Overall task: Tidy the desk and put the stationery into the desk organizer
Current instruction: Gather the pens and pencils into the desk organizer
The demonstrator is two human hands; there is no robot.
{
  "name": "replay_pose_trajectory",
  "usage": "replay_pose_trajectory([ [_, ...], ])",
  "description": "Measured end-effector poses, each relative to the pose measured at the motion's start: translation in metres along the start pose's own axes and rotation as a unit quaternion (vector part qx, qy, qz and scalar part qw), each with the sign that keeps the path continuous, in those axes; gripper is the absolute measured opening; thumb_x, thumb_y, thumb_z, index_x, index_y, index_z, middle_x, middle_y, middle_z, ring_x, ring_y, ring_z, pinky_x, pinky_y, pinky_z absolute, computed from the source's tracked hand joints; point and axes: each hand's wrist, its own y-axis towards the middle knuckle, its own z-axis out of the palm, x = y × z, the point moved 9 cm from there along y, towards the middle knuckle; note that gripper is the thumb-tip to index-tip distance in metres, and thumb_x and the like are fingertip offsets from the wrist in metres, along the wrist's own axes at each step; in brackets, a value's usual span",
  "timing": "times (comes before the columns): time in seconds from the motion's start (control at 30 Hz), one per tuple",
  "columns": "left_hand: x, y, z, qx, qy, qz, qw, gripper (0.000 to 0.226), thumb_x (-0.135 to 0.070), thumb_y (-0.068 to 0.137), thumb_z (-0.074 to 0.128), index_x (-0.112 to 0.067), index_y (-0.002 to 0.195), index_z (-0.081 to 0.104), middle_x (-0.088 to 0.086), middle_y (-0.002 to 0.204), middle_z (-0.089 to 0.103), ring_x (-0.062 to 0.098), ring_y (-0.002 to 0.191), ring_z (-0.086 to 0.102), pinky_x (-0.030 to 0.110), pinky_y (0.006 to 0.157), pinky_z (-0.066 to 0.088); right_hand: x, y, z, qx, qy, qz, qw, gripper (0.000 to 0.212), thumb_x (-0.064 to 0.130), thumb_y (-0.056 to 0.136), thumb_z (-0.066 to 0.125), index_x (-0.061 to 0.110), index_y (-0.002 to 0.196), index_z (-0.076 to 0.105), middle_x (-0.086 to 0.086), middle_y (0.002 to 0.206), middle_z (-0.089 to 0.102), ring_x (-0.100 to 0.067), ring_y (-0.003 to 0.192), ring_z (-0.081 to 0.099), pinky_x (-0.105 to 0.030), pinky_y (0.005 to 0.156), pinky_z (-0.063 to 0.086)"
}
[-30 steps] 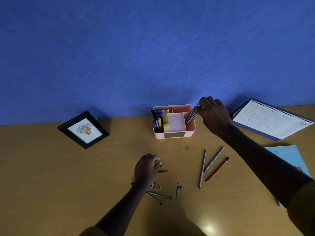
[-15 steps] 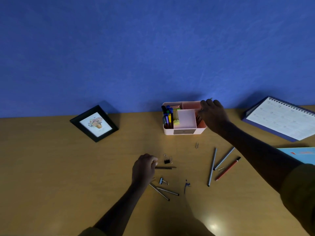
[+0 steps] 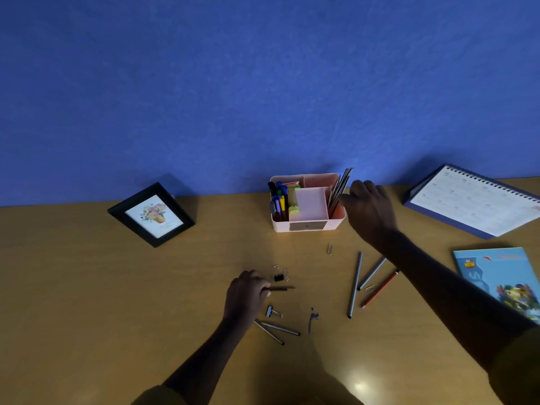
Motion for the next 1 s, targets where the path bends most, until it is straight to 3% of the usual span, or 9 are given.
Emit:
replay_pose_trajectory([
  [0.13,-0.002,0.003,-0.001,-0.009,0.008,0.011,1.0,0.012,-0.033,0.097,0.073,-0.028,0.103,0.081,-0.011,0.1,0.068,0.009,0.095,0.062,0.027,0.077,0.051,-0.002,-0.04,-0.006,-0.04,0.083,0.058,0.994,0.008,0.01,0.098,0.07,0.011,0.106,0.073,-0.009,0.097,0.059,-0.023,0.086,0.058,-0.041,0.072,0.054],
  [0.37,-0.017,0.007,-0.008,-0.026,-0.016,0.026,0.999,0.013,-0.035,0.096,0.069,-0.029,0.104,0.078,-0.014,0.099,0.074,0.006,0.092,0.066,0.031,0.082,0.055,0.033,-0.116,0.009,-0.016,0.192,0.052,0.98,0.014,0.011,0.092,0.08,0.015,0.105,0.076,-0.003,0.099,0.066,-0.016,0.087,0.062,-0.036,0.067,0.057],
  [0.5,-0.042,0.014,-0.017,-0.045,-0.056,0.043,0.997,0.014,-0.037,0.097,0.065,-0.029,0.102,0.075,-0.014,0.096,0.075,0.003,0.083,0.069,0.034,0.081,0.058,0.069,-0.142,0.013,0.0,0.244,-0.009,0.97,0.027,0.013,0.09,0.082,0.019,0.116,0.076,-0.001,0.113,0.073,-0.015,0.103,0.069,-0.035,0.079,0.063],
  [0.67,-0.087,0.021,-0.035,-0.051,-0.16,0.074,0.983,0.017,-0.035,0.099,0.066,-0.024,0.108,0.076,-0.011,0.098,0.072,0.001,0.082,0.067,0.026,0.073,0.059,0.095,-0.144,0.013,0.009,0.236,-0.054,0.97,0.046,0.015,0.088,0.085,0.022,0.131,0.069,0.0,0.132,0.072,-0.018,0.122,0.068,-0.036,0.09,0.063],
  [0.83,-0.113,0.03,-0.055,-0.045,-0.295,0.096,0.95,0.018,-0.024,0.095,0.075,-0.016,0.11,0.08,-0.007,0.1,0.078,0.002,0.088,0.073,0.022,0.078,0.062,0.08,-0.133,0.014,0.003,0.226,-0.029,0.974,0.033,0.016,0.091,0.083,0.024,0.123,0.075,0.002,0.122,0.075,-0.016,0.115,0.069,-0.036,0.085,0.063],
  [1.0,-0.129,0.033,-0.069,-0.038,-0.329,0.124,0.935,0.015,-0.017,0.091,0.083,-0.013,0.106,0.081,-0.006,0.096,0.08,0.002,0.087,0.075,0.02,0.078,0.062,0.068,-0.128,0.01,0.002,0.24,-0.025,0.97,0.022,0.016,0.094,0.08,0.023,0.115,0.076,0.003,0.107,0.077,-0.012,0.099,0.072,-0.029,0.074,0.063],
])
